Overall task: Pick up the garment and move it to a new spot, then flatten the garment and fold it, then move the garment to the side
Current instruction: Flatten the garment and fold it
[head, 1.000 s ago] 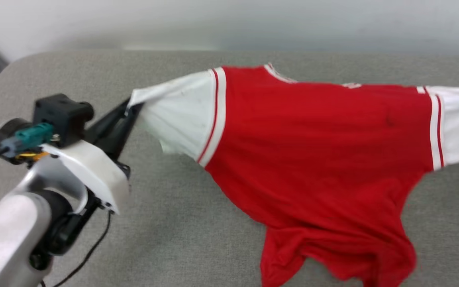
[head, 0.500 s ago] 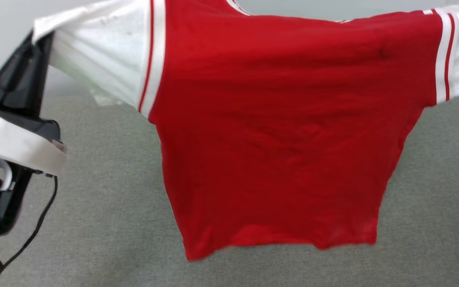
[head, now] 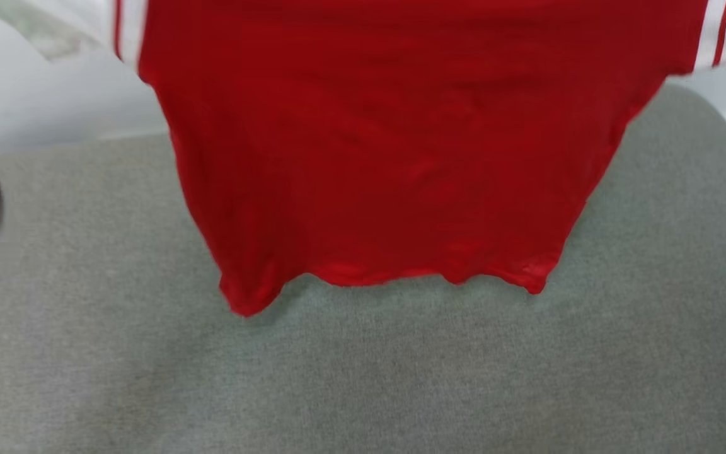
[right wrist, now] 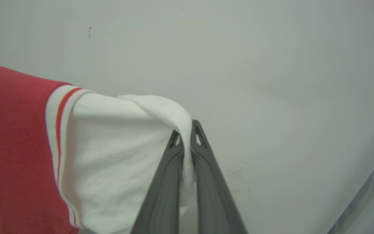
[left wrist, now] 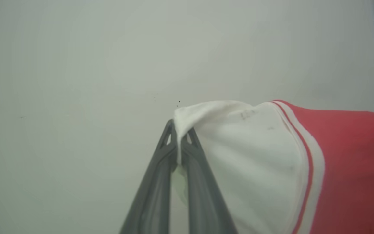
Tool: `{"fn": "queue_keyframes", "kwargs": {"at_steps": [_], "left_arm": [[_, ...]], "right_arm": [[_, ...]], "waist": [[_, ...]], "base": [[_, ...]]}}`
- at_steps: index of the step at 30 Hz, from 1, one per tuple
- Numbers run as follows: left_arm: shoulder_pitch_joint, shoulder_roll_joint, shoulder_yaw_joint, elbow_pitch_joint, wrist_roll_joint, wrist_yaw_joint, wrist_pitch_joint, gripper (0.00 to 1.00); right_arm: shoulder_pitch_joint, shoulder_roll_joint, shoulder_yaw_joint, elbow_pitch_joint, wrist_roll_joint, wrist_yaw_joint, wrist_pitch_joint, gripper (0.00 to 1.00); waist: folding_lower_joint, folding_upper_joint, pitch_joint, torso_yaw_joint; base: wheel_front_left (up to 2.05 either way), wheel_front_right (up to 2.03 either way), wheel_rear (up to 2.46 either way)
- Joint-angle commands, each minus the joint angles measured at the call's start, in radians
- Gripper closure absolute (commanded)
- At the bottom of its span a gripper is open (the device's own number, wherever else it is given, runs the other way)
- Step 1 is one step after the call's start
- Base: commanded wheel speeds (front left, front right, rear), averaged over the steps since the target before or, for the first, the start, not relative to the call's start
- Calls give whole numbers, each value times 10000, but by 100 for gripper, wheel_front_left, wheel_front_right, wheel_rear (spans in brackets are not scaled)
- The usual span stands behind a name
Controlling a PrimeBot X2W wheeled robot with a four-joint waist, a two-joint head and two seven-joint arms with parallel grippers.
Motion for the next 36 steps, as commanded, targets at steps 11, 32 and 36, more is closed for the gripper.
{"fn": "queue_keyframes", "kwargs": {"at_steps": [11, 32, 36], "left_arm": [[-4845, -380, -706, 3418, 320, -1490, 490, 100], [-10820, -2793, -2109, 9720, 1666, -3201, -1310, 100], [-10069, -3175, -2347, 10325, 1544, -3374, -1725, 100]], "right_arm": [[-3504, 214, 652, 2121, -1010, -15, -655, 100], [-8444, 1242, 1416, 7235, -2860, -15, -2949, 100], [-7764, 1415, 1792, 7723, -2692, -14, -3203, 100]], "waist": [[1, -1, 2957, -143], [1, -1, 5714, 534], [1, -1, 5730, 658]], "base": [[0, 0, 0], [0, 0, 0], [0, 0, 0]]}}
